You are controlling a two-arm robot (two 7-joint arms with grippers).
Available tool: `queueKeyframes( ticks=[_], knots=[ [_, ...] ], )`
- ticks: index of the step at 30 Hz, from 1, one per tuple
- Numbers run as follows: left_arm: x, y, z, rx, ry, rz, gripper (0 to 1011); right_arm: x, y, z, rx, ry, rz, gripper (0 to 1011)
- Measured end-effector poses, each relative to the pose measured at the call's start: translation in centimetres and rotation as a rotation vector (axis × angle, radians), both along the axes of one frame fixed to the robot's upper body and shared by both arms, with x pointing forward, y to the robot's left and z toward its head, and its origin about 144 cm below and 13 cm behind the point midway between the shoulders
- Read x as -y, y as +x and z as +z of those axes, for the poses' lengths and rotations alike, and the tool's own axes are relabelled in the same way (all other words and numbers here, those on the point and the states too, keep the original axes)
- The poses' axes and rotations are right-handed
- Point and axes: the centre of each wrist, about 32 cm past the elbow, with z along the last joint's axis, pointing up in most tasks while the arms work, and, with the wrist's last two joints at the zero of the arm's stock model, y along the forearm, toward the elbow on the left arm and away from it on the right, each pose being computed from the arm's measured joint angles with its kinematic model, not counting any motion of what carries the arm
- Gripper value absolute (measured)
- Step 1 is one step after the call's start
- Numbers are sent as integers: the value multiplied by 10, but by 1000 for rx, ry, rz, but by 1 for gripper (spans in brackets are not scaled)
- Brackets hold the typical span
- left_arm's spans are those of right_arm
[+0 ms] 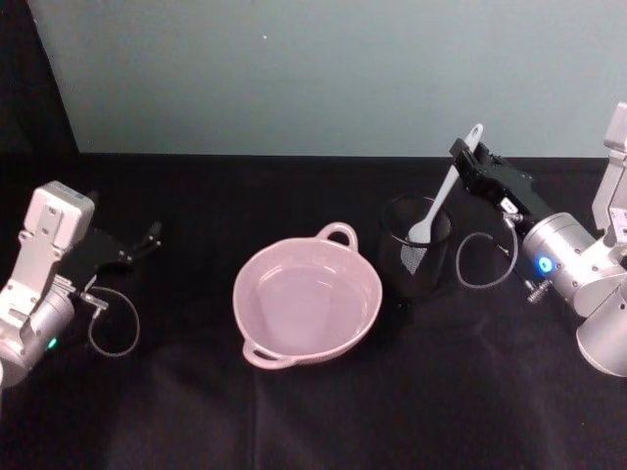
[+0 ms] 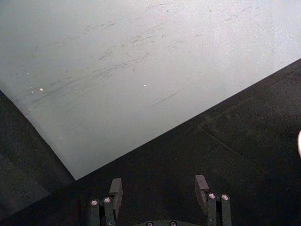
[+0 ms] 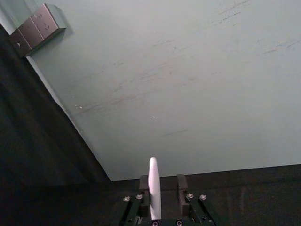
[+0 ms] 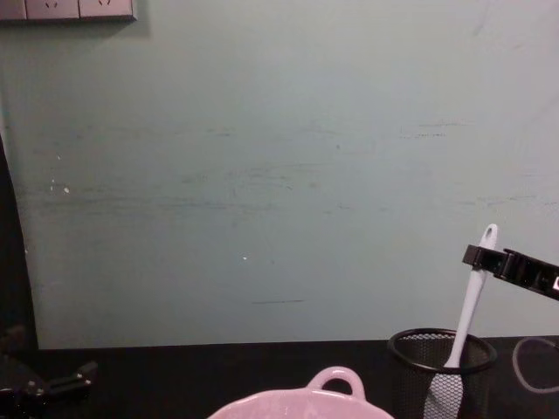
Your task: Use the one hand to pick up the spoon and stir the clear water in the bowl.
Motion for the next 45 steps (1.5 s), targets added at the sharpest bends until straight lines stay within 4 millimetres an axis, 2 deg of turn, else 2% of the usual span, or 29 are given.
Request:
queueKeyframes(
  ticks=[1, 3, 12, 22, 30, 35, 45],
  knots=[
    [0, 0, 0, 0, 0, 0, 1011, 0, 0, 0, 0, 0, 0, 373],
    [0, 0, 0, 0, 0, 0, 1011, 0, 0, 0, 0, 0, 0, 411],
    [0, 0, 0, 0, 0, 0, 1011, 0, 0, 0, 2, -1, -1, 715],
    [0, 0, 0, 0, 0, 0, 1011, 5, -17, -5, 26, -16, 15, 1002],
    [0, 0, 0, 0, 0, 0, 1011, 10, -35, -8, 62, -94, -6, 1002],
    [0, 0, 0, 0, 0, 0, 1011, 21, -51, -12, 83, -156, -30, 1002],
    [0, 0, 0, 0, 0, 0, 1011, 32, -59, -28, 116, -268, -135, 1002]
  ],
)
